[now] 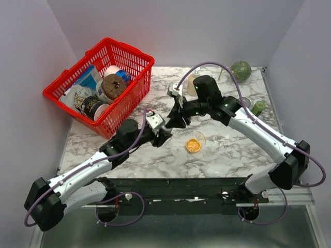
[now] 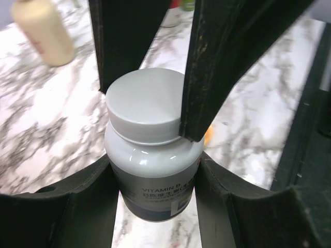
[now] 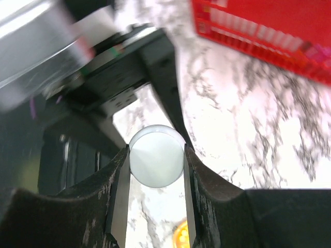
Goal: Sort the pills into containers
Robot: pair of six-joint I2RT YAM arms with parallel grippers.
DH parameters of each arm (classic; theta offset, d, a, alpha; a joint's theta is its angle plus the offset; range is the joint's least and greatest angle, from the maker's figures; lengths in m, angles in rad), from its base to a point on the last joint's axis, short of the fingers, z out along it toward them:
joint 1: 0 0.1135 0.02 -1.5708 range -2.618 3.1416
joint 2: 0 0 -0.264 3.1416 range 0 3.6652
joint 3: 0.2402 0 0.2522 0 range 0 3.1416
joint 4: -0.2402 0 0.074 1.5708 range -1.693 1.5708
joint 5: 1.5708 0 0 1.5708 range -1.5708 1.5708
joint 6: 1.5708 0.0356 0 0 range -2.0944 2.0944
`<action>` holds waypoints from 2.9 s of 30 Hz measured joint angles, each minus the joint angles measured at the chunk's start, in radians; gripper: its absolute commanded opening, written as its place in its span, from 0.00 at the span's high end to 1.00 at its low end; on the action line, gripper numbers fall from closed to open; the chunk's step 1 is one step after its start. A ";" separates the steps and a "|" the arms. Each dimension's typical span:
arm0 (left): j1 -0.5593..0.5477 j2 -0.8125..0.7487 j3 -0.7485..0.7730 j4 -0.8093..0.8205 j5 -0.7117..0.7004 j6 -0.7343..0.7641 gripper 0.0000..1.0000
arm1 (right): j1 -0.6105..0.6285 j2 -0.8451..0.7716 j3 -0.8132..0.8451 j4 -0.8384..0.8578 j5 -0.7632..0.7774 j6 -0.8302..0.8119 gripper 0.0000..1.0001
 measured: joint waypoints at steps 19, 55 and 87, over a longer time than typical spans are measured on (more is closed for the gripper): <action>0.042 -0.078 0.034 -0.018 0.245 0.046 1.00 | -0.109 -0.023 0.229 -0.318 -0.315 -0.412 0.00; -0.032 0.039 0.032 0.049 -0.048 -0.062 1.00 | -0.011 -0.021 -0.024 0.100 0.018 0.174 0.02; 0.036 0.014 0.088 -0.080 0.444 0.029 1.00 | 0.014 0.097 0.214 -0.486 -0.294 -0.594 0.41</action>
